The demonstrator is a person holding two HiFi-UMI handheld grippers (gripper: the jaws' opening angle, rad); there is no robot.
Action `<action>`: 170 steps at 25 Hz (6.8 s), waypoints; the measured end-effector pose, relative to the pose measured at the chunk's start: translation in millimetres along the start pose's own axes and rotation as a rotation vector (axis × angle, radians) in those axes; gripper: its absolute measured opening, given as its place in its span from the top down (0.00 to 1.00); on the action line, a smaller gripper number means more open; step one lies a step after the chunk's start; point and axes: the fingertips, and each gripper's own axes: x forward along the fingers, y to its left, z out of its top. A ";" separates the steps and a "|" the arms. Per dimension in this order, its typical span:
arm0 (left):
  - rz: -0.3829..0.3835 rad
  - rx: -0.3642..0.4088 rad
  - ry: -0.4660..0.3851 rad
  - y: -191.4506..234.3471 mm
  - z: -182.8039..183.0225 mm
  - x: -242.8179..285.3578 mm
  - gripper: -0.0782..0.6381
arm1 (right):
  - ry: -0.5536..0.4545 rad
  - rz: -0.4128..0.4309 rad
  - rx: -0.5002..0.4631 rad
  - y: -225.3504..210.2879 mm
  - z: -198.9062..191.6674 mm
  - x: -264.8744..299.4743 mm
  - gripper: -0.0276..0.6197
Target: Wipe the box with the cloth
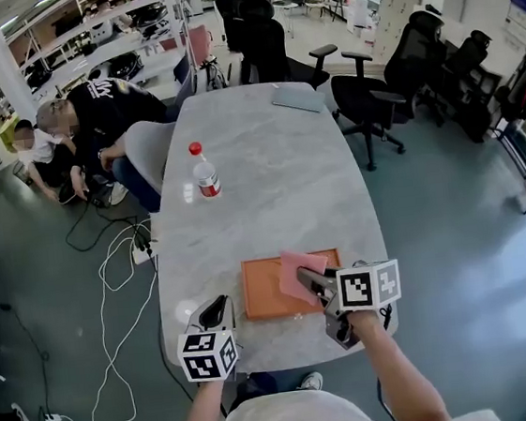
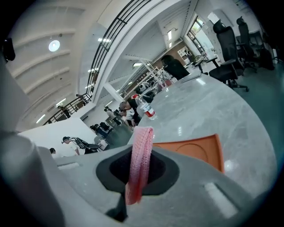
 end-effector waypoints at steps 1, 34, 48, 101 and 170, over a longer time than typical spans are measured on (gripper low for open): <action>0.005 -0.003 0.001 1.3 -1.2 -2.0 0.85 | 0.011 0.015 0.000 5.2 -4.1 6.1 0.94; 0.035 -0.003 0.017 -10.4 -18.6 -19.4 0.85 | 0.153 -0.018 -0.001 -1.2 -73.9 42.4 0.94; 0.014 0.016 0.026 -36.6 -23.3 -10.8 0.85 | 0.088 -0.100 0.036 -44.4 -69.8 -11.8 0.94; -0.083 0.032 0.051 14.9 -41.5 -54.6 0.85 | -0.051 -0.023 -0.192 60.3 -111.8 24.1 0.94; -0.218 0.118 0.154 -56.3 -73.9 -23.9 0.85 | -0.243 -0.519 -0.152 -112.0 -135.7 -110.8 0.93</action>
